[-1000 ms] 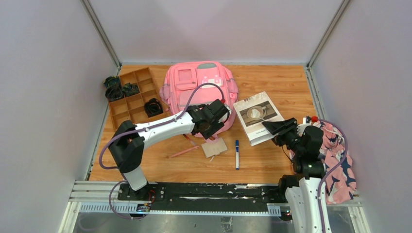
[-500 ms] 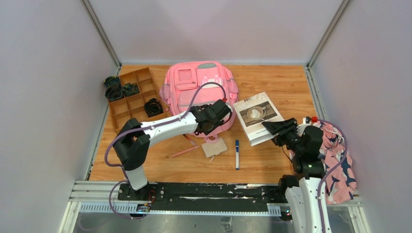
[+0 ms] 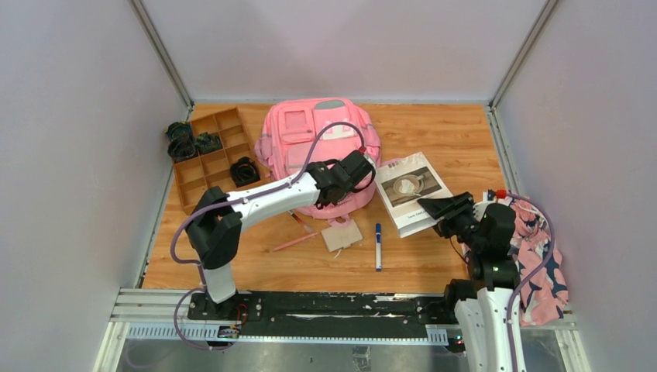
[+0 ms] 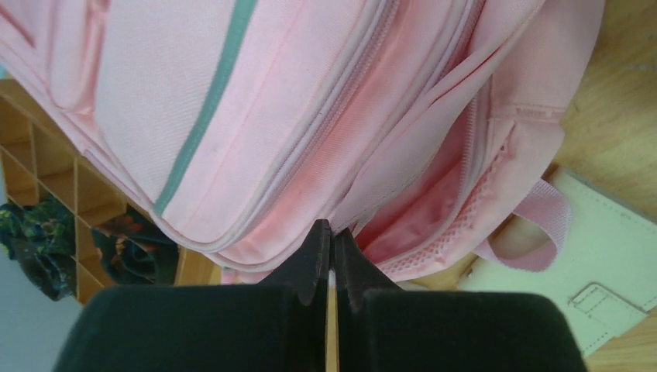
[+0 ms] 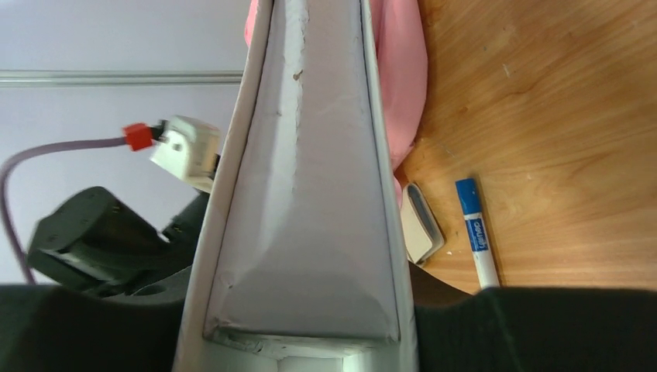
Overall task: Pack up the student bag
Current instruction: Place the book in the student bag.
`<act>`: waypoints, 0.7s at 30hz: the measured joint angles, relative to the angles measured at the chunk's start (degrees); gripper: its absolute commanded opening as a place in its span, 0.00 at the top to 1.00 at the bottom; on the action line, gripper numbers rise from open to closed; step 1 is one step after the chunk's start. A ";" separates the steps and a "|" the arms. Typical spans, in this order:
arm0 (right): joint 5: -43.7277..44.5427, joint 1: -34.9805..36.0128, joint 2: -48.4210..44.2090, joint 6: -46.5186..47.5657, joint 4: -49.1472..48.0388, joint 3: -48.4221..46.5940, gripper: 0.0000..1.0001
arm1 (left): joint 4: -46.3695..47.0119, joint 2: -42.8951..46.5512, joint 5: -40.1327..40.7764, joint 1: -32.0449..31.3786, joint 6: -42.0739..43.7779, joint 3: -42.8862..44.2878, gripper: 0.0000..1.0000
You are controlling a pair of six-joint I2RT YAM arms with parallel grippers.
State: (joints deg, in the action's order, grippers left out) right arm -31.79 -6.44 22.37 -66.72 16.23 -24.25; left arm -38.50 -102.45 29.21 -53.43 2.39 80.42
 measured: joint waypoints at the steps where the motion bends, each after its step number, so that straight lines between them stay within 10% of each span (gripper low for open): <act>1: 0.11 0.00 -0.07 0.44 1.11 -0.31 0.89 | -0.48 -0.17 0.44 0.15 -0.02 1.27 1.00; 15: -5.70 1.01 -3.56 1.84 1.25 1.77 1.00 | -1.90 6.08 -2.91 10.51 -3.58 16.57 1.00; 21: -3.72 12.81 2.16 -2.32 -7.26 2.62 1.00 | -2.36 6.40 -6.23 11.45 -4.70 17.38 1.00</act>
State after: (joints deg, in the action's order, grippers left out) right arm -35.51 6.37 24.53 -69.04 8.97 -21.63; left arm -40.86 -96.05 22.98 -41.98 -2.31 97.80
